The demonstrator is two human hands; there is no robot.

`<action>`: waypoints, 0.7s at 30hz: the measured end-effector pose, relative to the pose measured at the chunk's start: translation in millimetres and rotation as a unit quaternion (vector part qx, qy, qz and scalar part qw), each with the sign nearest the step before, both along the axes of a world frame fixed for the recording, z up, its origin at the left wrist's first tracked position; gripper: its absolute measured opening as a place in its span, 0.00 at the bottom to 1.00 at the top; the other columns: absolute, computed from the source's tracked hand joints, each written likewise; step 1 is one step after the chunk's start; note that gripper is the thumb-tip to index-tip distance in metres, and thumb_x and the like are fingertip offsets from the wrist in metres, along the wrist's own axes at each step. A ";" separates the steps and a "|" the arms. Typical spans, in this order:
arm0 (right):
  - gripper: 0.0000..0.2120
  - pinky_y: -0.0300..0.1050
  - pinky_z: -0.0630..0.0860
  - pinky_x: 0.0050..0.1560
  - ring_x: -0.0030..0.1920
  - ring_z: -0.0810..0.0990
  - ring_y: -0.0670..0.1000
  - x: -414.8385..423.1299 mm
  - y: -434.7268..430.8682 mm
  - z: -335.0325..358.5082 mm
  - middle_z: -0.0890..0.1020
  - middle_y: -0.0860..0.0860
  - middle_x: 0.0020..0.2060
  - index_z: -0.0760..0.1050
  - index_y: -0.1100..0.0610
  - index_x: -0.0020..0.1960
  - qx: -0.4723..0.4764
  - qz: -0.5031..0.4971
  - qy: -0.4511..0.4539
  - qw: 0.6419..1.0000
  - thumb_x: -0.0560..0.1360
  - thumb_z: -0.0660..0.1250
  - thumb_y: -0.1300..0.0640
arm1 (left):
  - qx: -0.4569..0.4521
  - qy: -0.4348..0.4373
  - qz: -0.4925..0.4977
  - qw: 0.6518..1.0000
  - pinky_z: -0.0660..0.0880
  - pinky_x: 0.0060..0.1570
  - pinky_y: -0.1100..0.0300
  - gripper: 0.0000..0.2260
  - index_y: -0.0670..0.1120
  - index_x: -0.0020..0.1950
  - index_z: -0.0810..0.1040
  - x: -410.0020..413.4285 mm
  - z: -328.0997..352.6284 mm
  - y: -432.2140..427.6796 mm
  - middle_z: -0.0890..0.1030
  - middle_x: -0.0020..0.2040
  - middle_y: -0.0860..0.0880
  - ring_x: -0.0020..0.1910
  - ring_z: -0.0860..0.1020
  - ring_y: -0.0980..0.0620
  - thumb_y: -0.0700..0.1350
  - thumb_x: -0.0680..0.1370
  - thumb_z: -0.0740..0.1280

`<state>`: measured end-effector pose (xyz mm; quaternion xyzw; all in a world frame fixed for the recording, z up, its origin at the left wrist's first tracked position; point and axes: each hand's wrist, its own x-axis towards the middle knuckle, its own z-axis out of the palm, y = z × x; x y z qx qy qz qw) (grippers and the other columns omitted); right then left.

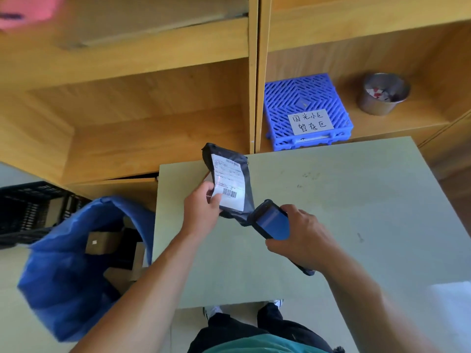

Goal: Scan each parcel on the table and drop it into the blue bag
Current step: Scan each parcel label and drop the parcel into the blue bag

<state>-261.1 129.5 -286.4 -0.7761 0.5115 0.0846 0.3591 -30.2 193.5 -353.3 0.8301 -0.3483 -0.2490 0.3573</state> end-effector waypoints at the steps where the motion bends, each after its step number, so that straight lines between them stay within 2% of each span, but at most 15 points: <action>1: 0.29 0.42 0.75 0.39 0.43 0.76 0.45 5.3 3.3 0.5 0.75 0.45 0.47 0.67 0.45 0.62 -0.001 0.005 0.001 1.000 0.66 0.72 0.41 | -0.005 0.004 0.005 1.000 0.84 0.47 0.47 0.05 0.49 0.52 0.78 4.2 0.7 3.5 0.84 0.53 0.49 0.51 0.83 0.47 0.40 0.80 0.66; 8: 0.28 0.43 0.75 0.40 0.43 0.77 0.46 33.6 19.1 4.4 0.76 0.46 0.47 0.68 0.46 0.62 -0.012 0.024 0.011 1.000 0.66 0.73 0.41 | -0.037 -0.007 0.031 0.999 0.84 0.49 0.46 0.06 0.49 0.54 0.76 33.8 5.8 26.5 0.84 0.60 0.45 0.56 0.83 0.46 0.39 0.80 0.63; 13: 0.29 0.44 0.75 0.40 0.44 0.77 0.48 64.6 31.2 9.3 0.76 0.46 0.48 0.67 0.47 0.64 -0.019 0.055 0.025 0.998 0.67 0.72 0.40 | -0.049 -0.021 0.059 0.997 0.83 0.49 0.43 0.08 0.48 0.55 0.77 59.7 12.0 47.8 0.84 0.55 0.49 0.54 0.83 0.46 0.37 0.79 0.63; 16: 0.30 0.45 0.77 0.42 0.44 0.78 0.48 89.3 41.8 12.8 0.76 0.46 0.48 0.67 0.47 0.63 -0.024 0.078 0.027 0.996 0.66 0.71 0.39 | -0.044 -0.035 0.080 0.995 0.83 0.50 0.44 0.08 0.47 0.55 0.77 80.8 14.3 68.1 0.84 0.59 0.48 0.56 0.83 0.46 0.38 0.80 0.63; 21: 0.32 0.43 0.72 0.40 0.45 0.76 0.48 132.2 65.6 14.5 0.75 0.46 0.49 0.66 0.47 0.66 -0.044 0.116 0.003 0.992 0.67 0.71 0.38 | -0.042 -0.044 0.110 0.992 0.83 0.51 0.45 0.07 0.51 0.56 0.76 117.1 15.0 109.8 0.83 0.61 0.48 0.59 0.82 0.47 0.41 0.81 0.62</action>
